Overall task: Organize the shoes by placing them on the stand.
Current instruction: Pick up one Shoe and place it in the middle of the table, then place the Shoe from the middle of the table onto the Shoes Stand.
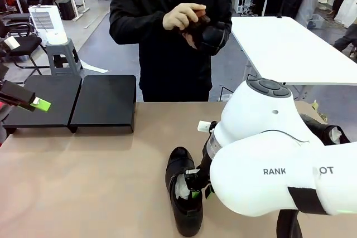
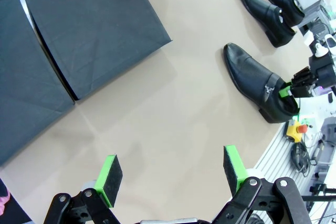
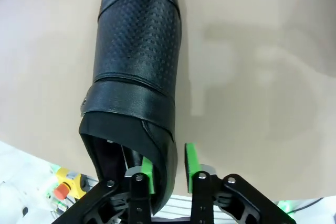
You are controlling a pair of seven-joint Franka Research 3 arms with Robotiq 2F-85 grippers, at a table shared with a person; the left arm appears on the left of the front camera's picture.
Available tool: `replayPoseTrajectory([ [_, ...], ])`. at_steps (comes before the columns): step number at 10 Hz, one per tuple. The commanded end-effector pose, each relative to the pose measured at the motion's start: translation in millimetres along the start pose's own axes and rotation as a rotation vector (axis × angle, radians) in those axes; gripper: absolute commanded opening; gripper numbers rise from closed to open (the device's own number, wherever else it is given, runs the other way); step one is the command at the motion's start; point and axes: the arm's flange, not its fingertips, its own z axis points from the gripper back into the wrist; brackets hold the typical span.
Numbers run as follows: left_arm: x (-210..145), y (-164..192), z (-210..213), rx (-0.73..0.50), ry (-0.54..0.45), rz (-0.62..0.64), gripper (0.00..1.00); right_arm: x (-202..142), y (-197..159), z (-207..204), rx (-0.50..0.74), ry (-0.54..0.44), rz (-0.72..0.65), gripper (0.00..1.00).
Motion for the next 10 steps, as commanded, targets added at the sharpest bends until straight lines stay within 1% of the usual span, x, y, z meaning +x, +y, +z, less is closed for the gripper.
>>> replayPoseTrajectory([
  [1, -1.0, 1.1, 2.2, -0.010, 0.000, -0.018, 1.00, -8.6, -6.9, 5.0, -0.012, -0.014, -0.028, 1.00],
  [3, -1.0, 1.1, 2.2, -0.010, 0.000, -0.018, 1.00, -11.6, -16.9, 24.4, 0.023, -0.003, -0.033, 1.00],
  [4, -1.0, 1.1, 2.2, -0.010, 0.000, -0.018, 1.00, -12.4, -21.1, 32.2, 0.049, 0.021, -0.023, 1.00],
  [5, -1.0, 1.1, 2.2, -0.010, 0.000, -0.018, 1.00, -15.4, -24.5, 40.6, 0.067, 0.052, -0.004, 1.00],
  [6, -1.0, 1.1, 2.2, -0.010, 0.000, -0.018, 1.00, -21.1, -26.1, 47.9, 0.013, 0.135, 0.059, 1.00],
  [7, -1.0, 1.1, 2.2, -0.010, 0.000, -0.018, 1.00, 2.0, -7.7, 31.7, 0.024, 0.012, -0.027, 1.00],
  [10, -1.0, 1.1, 2.2, -0.010, 0.000, -0.018, 1.00, 2.0, -7.7, 31.7, 0.024, 0.012, -0.027, 1.00],
])
